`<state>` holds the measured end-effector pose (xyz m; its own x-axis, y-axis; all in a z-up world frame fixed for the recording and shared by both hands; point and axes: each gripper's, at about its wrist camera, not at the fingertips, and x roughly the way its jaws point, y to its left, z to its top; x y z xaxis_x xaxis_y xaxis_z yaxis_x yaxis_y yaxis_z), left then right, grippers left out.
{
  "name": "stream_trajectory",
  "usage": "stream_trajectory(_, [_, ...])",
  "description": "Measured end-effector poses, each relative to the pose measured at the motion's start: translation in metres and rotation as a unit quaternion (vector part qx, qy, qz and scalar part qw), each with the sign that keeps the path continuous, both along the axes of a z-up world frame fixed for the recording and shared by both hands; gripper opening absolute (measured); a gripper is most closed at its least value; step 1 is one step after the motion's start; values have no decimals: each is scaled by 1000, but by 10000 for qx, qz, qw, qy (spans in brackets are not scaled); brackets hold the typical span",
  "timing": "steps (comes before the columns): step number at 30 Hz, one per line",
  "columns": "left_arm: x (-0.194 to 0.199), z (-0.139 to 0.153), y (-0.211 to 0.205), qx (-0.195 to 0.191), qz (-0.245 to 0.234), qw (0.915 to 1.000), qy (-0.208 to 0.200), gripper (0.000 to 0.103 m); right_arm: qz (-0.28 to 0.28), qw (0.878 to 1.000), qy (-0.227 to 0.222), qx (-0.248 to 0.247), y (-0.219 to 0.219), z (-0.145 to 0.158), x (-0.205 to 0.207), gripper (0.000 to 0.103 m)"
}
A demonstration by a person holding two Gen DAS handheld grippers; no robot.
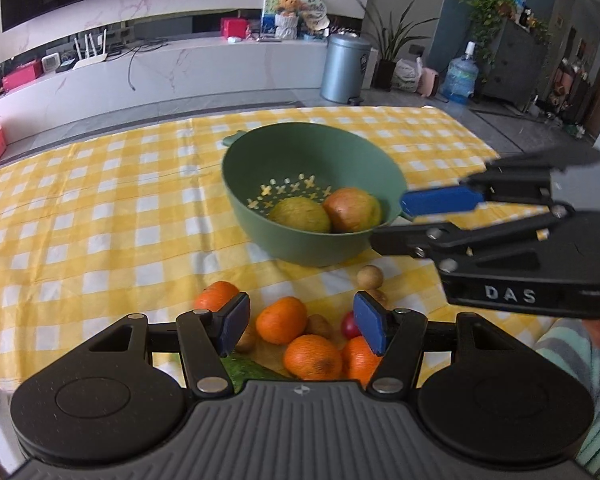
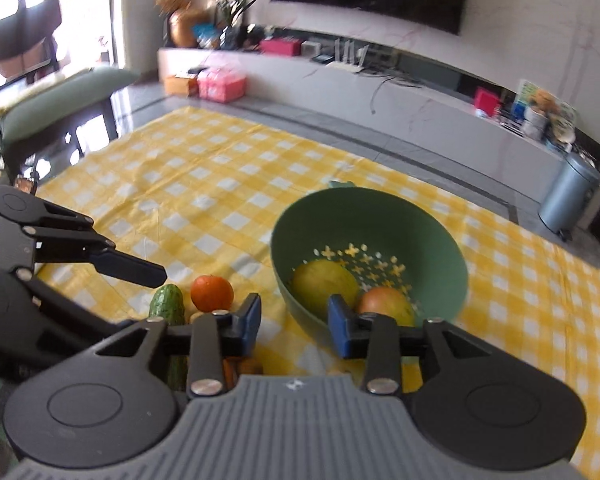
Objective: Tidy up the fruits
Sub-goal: 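Withdraw both open tools from the colander back toward the oranges, then grasp an orange with the left tool while the right tool grasps another orange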
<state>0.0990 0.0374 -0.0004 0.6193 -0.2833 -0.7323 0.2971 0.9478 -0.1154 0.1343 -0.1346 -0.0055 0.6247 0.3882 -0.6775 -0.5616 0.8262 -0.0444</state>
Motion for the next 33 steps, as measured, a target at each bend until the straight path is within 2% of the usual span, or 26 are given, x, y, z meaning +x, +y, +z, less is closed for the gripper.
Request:
stream_trajectory(3, [-4,-3,-5,78,-74,9999,-106,70,-280,9993,19,255,-17,-9,-13,36])
stream_trajectory(7, [-6,-9,-8,117,-66,9997,-181,70,-629,9960,134,623,-36,-30,-24,49])
stream_trajectory(12, [-3,-18,-6,105,67,9999,-117,70,-999,9902,266,944,-47,-55,-30,56])
stream_trajectory(17, [0,-27,0,195,170,9997,-20,70,-1112,9880,286,1030,-43,-74,-29,56])
stream_trajectory(26, [6,-43,23,-161,538,9983,180,70,-1313,9819,662,1195,-41,-94,-13,55])
stream_trajectory(30, [9,-45,22,-279,425,9985,198,70,-1191,9822,687,1283,-37,-95,-13,49])
stream_trajectory(33, [9,-48,13,-147,231,9994,228,70,-1060,9821,738,1368,-35,-95,-15,45])
